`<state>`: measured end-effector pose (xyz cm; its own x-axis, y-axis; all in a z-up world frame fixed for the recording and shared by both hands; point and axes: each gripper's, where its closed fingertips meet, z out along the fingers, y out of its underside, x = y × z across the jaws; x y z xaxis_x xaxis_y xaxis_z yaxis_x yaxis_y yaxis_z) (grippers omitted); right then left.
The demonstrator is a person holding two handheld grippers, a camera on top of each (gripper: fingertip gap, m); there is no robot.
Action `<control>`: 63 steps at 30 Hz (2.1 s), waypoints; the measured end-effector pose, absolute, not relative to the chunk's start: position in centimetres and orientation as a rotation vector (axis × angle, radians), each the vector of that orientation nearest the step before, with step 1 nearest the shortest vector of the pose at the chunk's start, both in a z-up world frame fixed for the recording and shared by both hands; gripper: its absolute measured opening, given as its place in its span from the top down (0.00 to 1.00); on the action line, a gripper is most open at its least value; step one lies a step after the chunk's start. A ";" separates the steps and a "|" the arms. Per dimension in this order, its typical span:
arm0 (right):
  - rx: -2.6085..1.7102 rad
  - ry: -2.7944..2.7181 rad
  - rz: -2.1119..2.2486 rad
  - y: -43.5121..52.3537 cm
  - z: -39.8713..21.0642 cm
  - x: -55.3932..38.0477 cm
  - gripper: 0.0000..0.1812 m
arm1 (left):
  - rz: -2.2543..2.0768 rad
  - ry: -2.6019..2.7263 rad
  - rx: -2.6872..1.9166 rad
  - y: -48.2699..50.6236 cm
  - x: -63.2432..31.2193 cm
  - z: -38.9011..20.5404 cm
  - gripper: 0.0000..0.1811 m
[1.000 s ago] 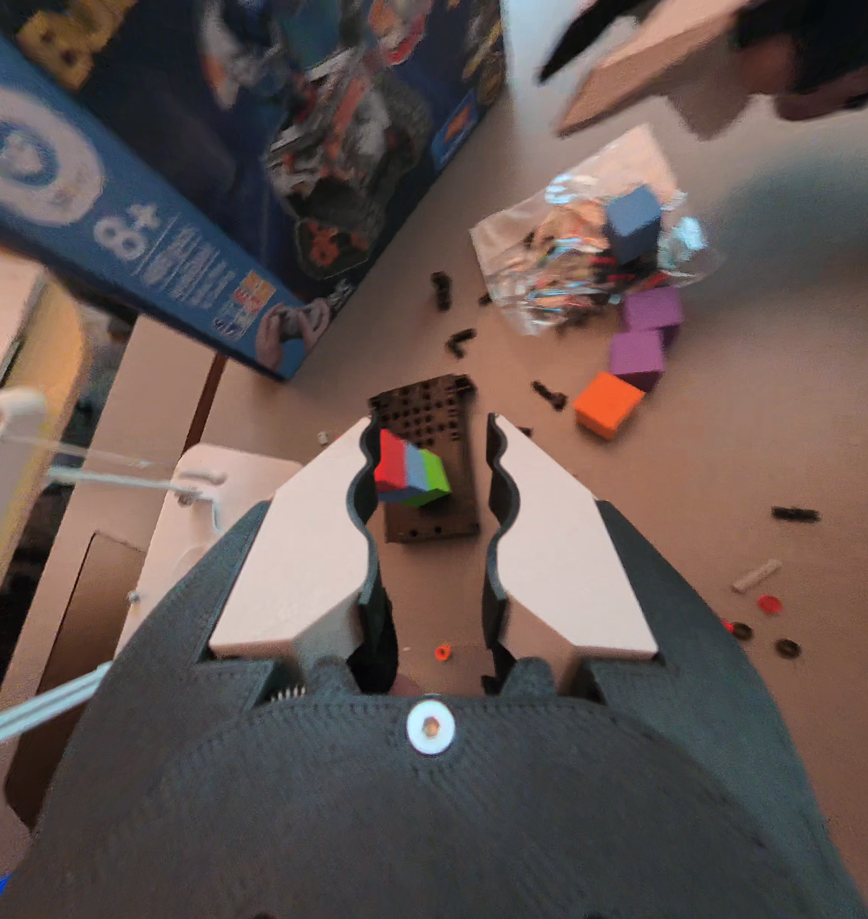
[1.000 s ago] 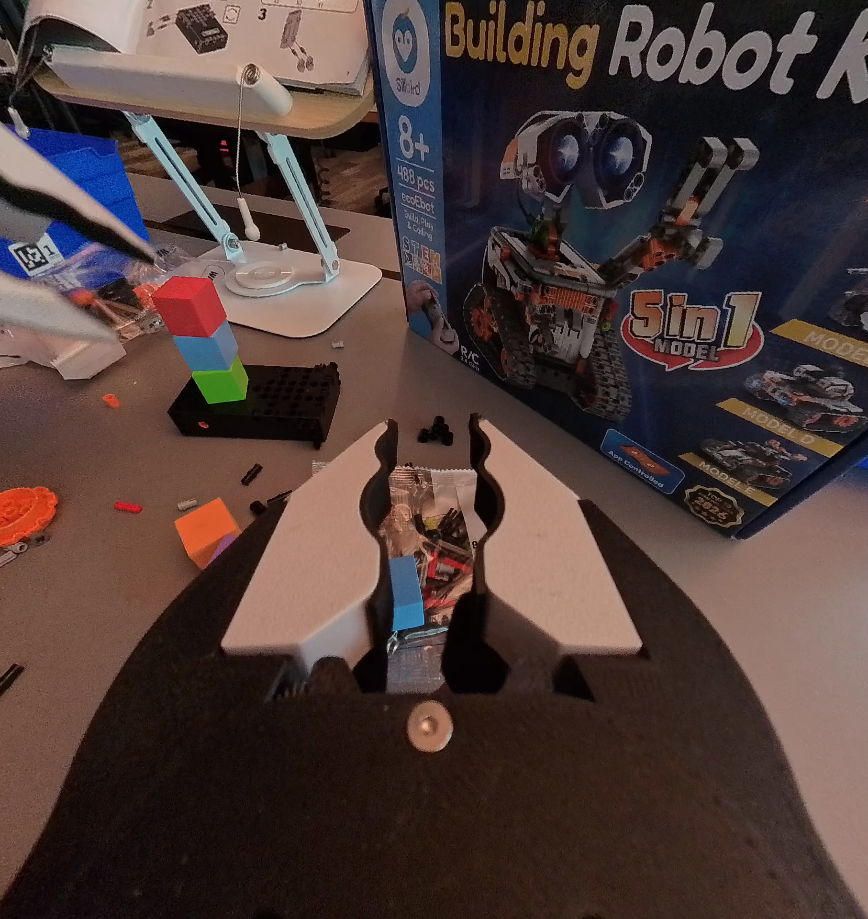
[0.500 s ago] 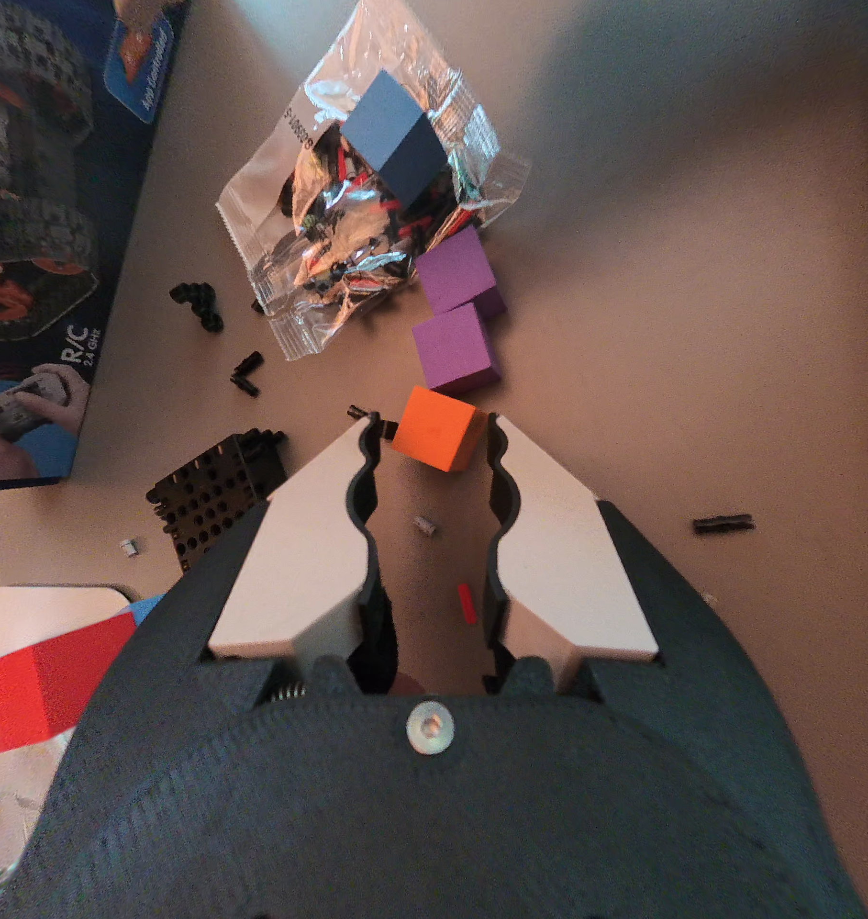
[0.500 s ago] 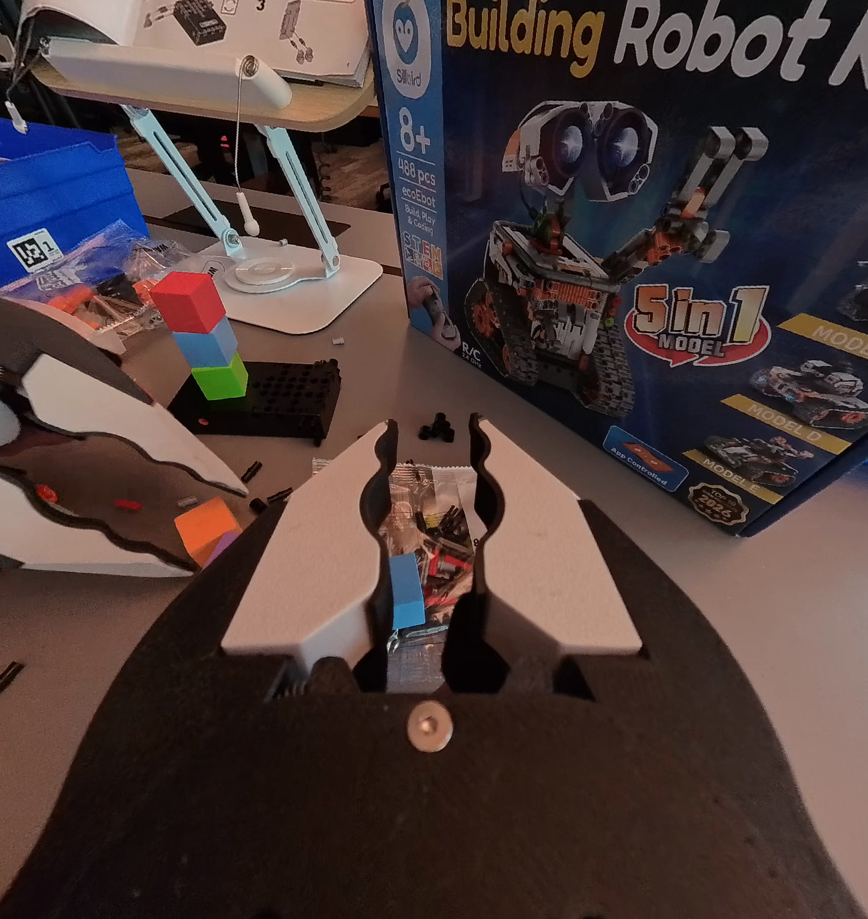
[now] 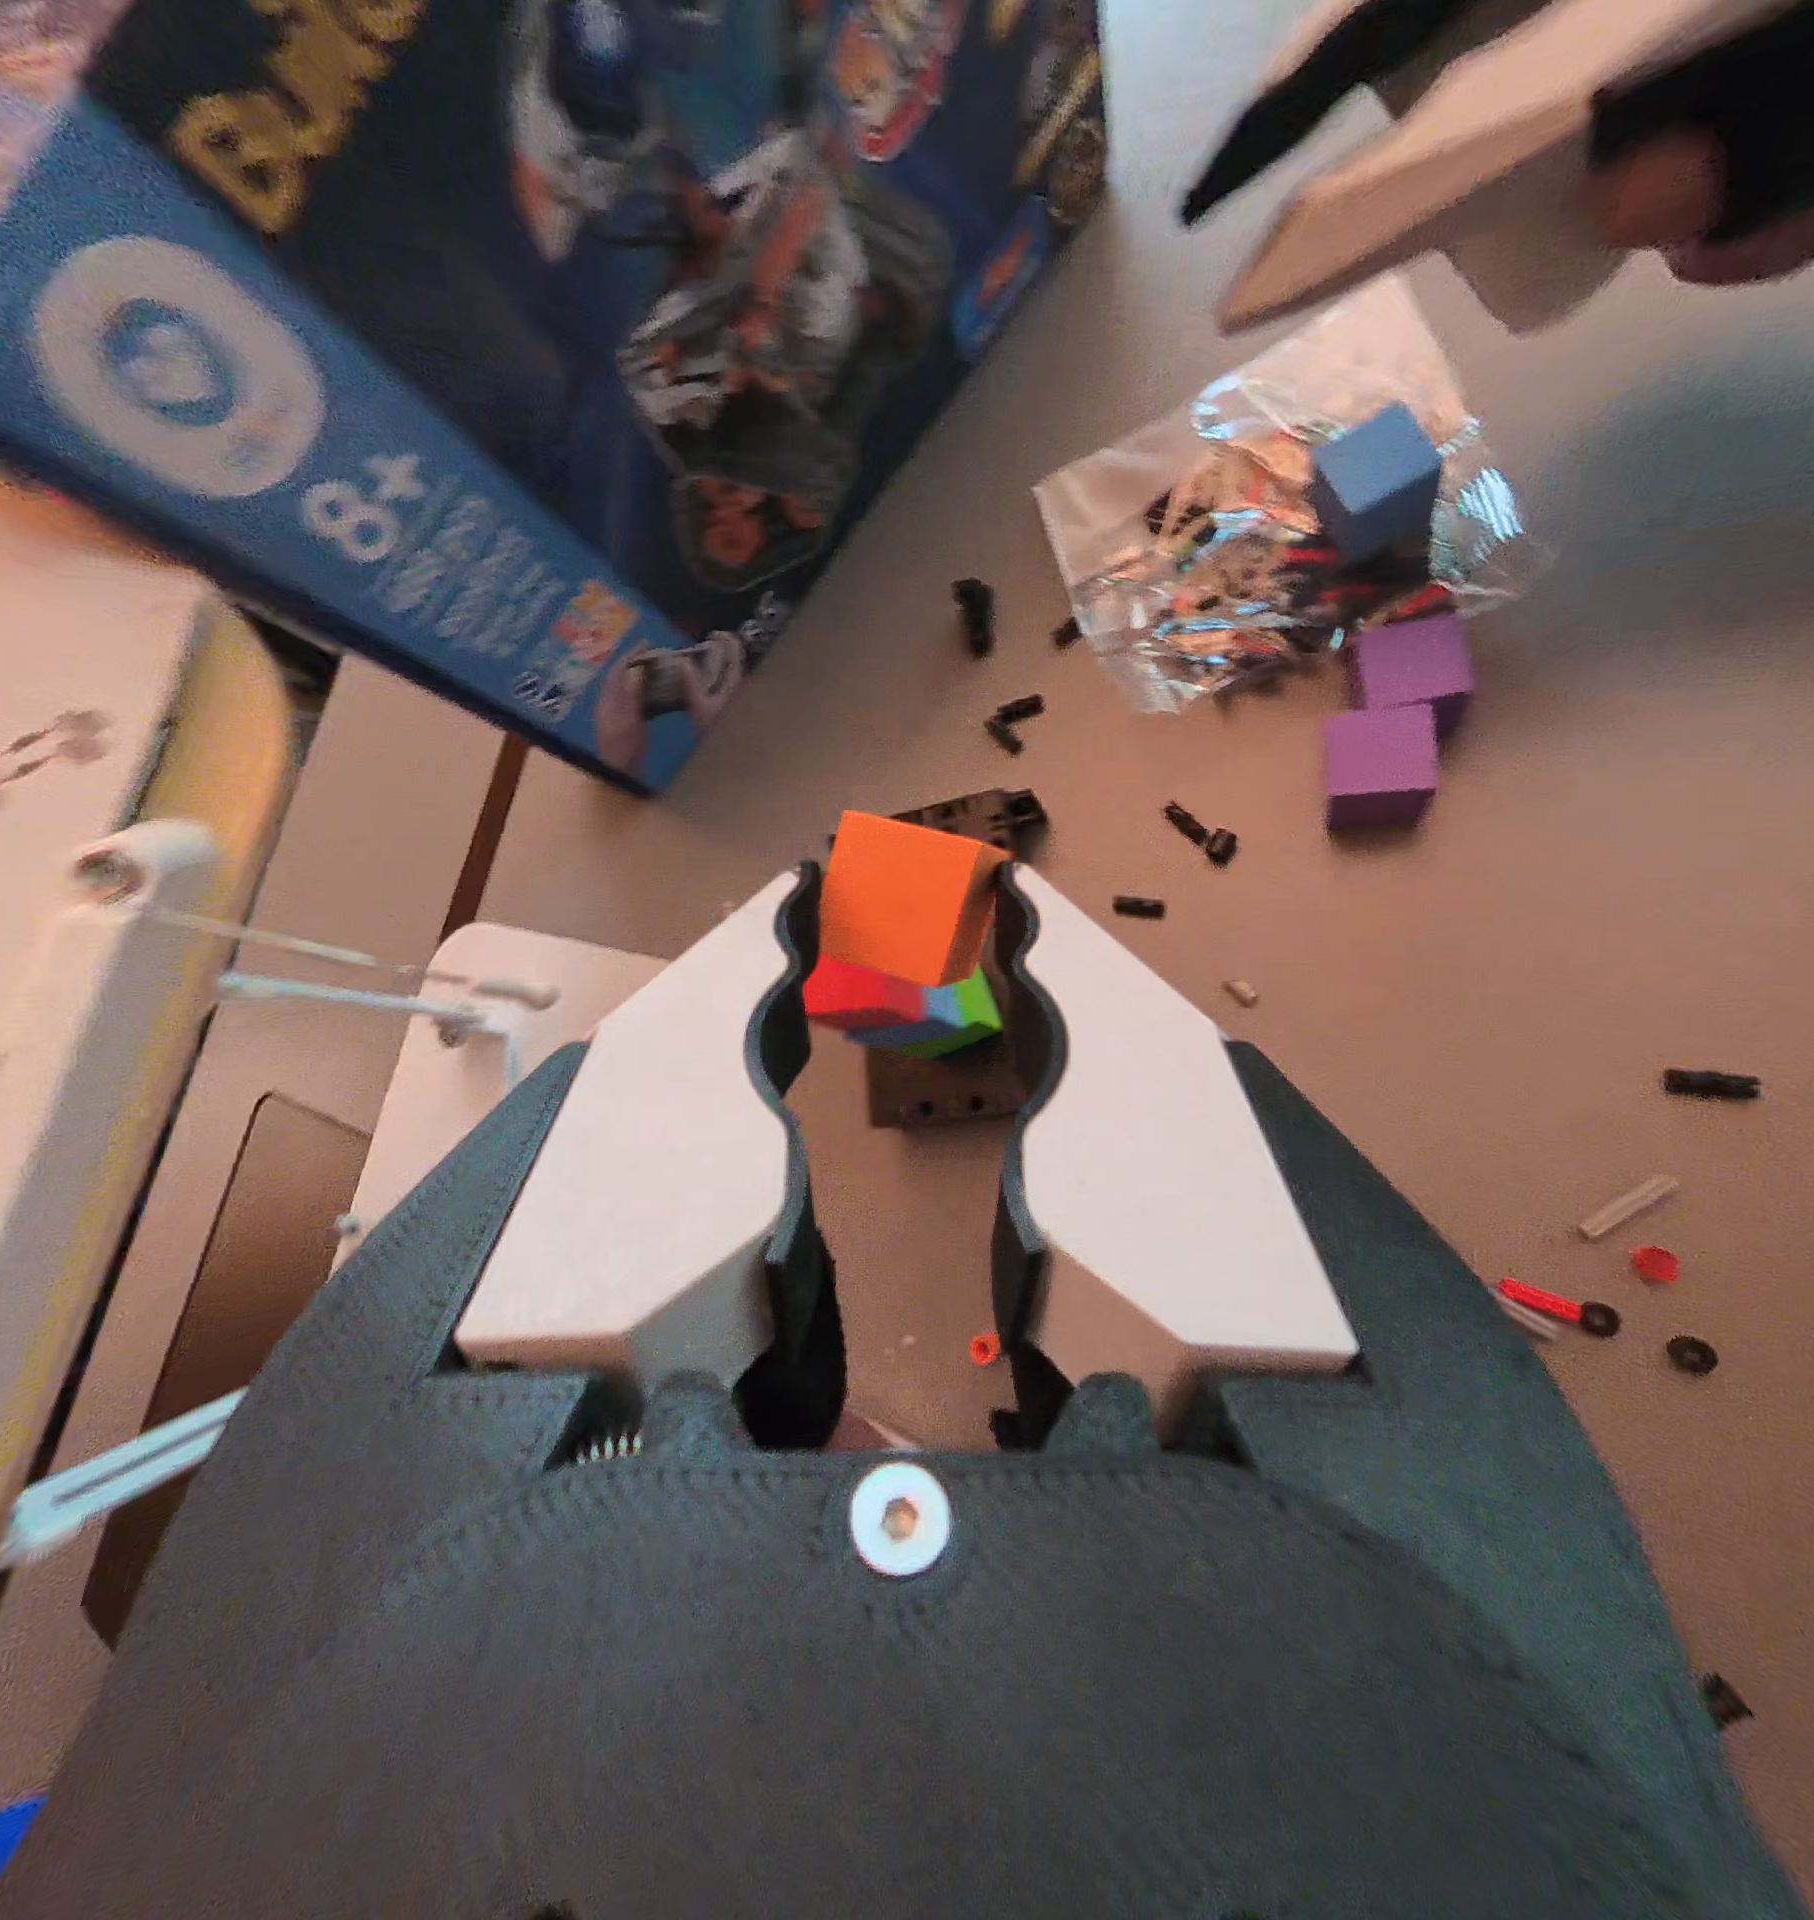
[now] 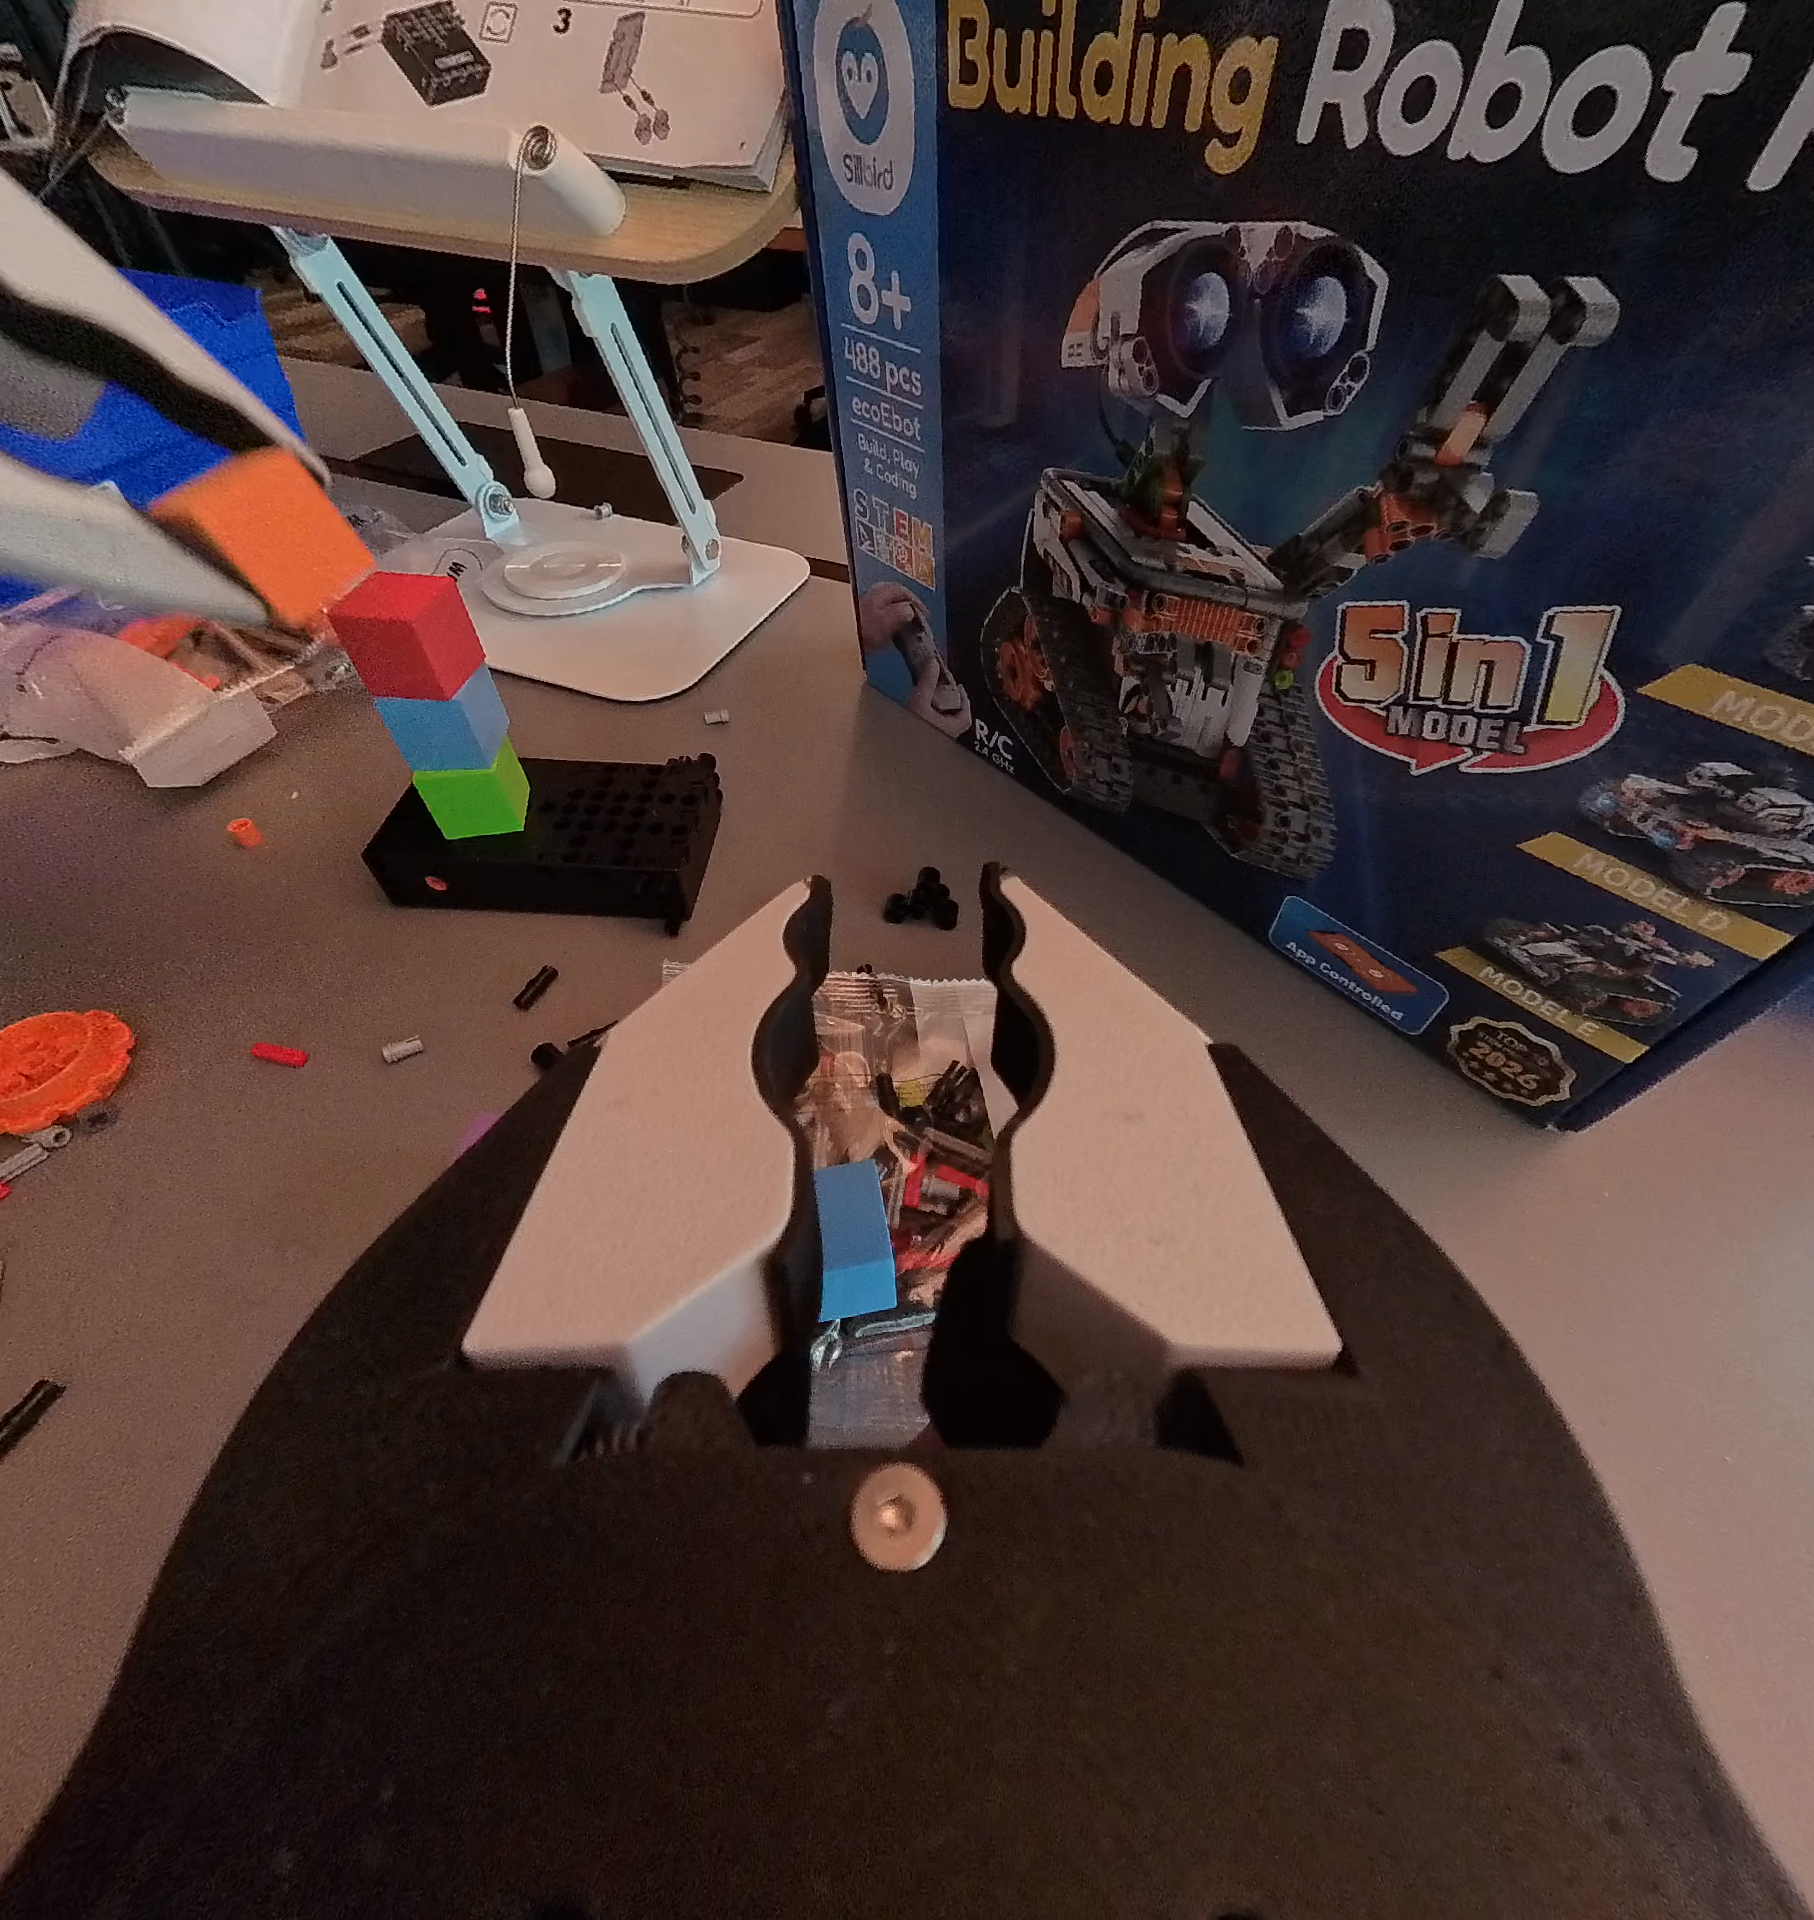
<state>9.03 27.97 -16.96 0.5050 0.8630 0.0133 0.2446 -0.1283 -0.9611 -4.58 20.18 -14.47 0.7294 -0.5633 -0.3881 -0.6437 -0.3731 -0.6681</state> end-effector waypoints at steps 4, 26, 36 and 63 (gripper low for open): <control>-1.657 -0.965 0.702 28.0 -17.1 8.9 0.84 | 0.117 0.837 -2.118 21.2 -7.3 -13.5 0.82; -1.653 -0.957 0.713 28.0 -17.0 9.0 0.84 | 0.127 0.815 -2.135 22.0 -7.3 -14.1 0.76; -1.657 -0.956 0.711 28.0 -17.1 9.1 0.84 | 0.073 1.165 -2.054 18.6 3.1 -19.4 0.75; -1.651 -0.944 0.724 28.0 -16.8 9.2 0.85 | 0.109 0.888 -2.128 21.0 -5.2 -10.4 0.85</control>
<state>9.19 28.03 -16.79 0.5052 0.8630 -0.0028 0.2271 -0.1361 -0.9643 -5.20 21.00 -10.37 0.7490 -0.5579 -0.3574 -0.6278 -0.4251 -0.6520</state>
